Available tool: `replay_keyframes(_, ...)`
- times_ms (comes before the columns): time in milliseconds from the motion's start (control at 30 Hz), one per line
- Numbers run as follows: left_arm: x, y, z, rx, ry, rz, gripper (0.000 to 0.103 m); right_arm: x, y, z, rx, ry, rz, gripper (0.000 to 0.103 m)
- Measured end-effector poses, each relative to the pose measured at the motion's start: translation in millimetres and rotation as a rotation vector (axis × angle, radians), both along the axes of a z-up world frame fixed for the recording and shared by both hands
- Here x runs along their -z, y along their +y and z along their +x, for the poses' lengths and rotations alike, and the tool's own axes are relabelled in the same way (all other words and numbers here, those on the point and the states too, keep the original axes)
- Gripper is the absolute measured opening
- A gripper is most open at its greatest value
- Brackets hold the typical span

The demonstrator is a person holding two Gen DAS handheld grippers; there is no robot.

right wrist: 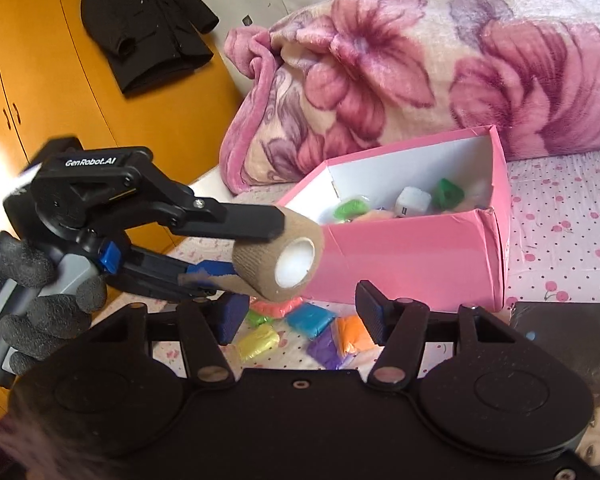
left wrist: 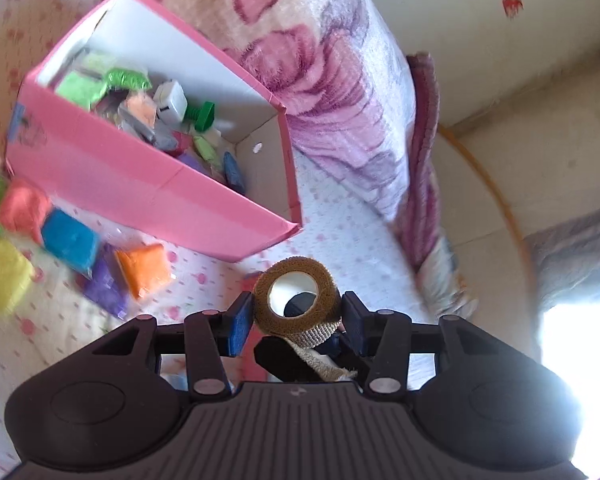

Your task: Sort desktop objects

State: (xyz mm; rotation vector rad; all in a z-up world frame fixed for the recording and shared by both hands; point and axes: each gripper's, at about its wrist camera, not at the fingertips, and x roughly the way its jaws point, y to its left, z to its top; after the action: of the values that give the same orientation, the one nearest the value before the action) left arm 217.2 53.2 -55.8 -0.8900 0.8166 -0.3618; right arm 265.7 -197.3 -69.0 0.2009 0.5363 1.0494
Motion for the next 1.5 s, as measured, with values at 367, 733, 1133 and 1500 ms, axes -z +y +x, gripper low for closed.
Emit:
replay_keyframes(367,8,10,-5,-0.005,0.003,-0.065,0.046,-5,-11,1,-0.033,0.006,0.063,0.059)
replay_keyframes(733,21,18,-12,-0.023,-0.016,-0.142,0.046,3,-22,16,-0.027,0.149,0.194,0.067)
replay_keyframes(1133,56,20,-21,-0.016,0.16,0.287,0.046,49,49,5,-0.055,0.213,-0.235,0.07)
replay_keyframes(1500,76,34,-23,-0.013,0.22,0.279,0.062,68,63,8,-0.03,0.241,-0.307,0.07)
